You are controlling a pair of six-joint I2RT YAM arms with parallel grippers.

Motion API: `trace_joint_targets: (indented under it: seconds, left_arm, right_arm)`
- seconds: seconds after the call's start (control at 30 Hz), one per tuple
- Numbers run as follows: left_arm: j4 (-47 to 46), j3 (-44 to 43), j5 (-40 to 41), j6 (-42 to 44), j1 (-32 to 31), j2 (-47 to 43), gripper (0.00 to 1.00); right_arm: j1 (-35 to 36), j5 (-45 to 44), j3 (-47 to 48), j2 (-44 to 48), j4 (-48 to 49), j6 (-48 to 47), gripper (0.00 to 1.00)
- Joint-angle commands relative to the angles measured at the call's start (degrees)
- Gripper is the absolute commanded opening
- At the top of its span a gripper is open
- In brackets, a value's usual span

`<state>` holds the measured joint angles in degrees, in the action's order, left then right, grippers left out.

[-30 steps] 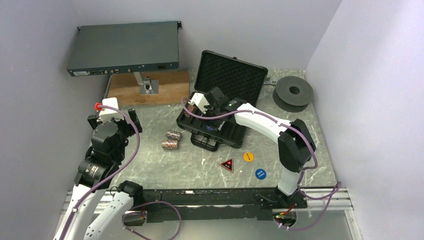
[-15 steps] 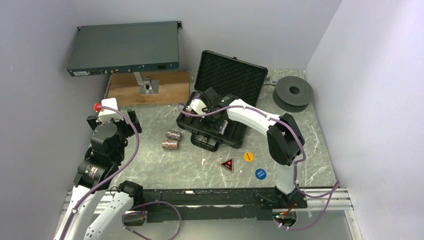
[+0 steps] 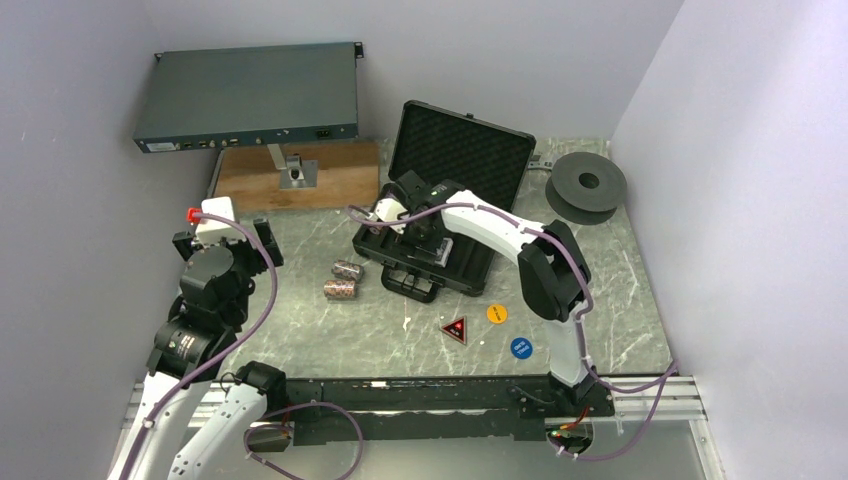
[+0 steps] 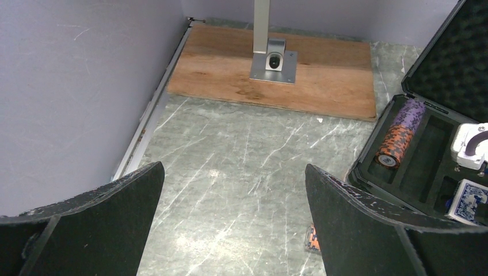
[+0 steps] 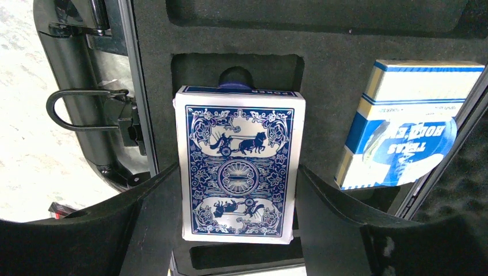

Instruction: Pack up texas hold em set

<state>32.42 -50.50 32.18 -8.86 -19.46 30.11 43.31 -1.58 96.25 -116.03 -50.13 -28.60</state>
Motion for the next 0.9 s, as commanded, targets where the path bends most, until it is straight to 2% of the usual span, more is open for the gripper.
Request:
trace_joint_targets:
  seconds: [0.0, 0.4, 0.73, 0.87]
  left_arm:
    - [-0.90, -1.97, -0.28, -0.50, 0.30, -0.40, 1.00]
    - [-0.93, -1.97, -0.11, -0.29, 0.30, -0.31, 1.00]
    - [-1.04, -1.92, -0.28, -0.32, 0.30, 0.03, 1.00]
    - [-1.03, -1.83, -0.13, -0.36, 0.30, 0.10, 1.00]
  right_arm:
    - [-0.16, 3.34, 3.87, -0.78, -0.51, -2.27, 0.55]
    - [-0.07, 8.40, 10.51, -5.02, -4.55, -3.02, 0.57]
    - [-0.16, 8.07, 8.34, -5.17, -5.82, -1.55, 0.59]
    - [-0.22, 8.66, 8.54, -4.94, -7.60, -1.03, 0.56]
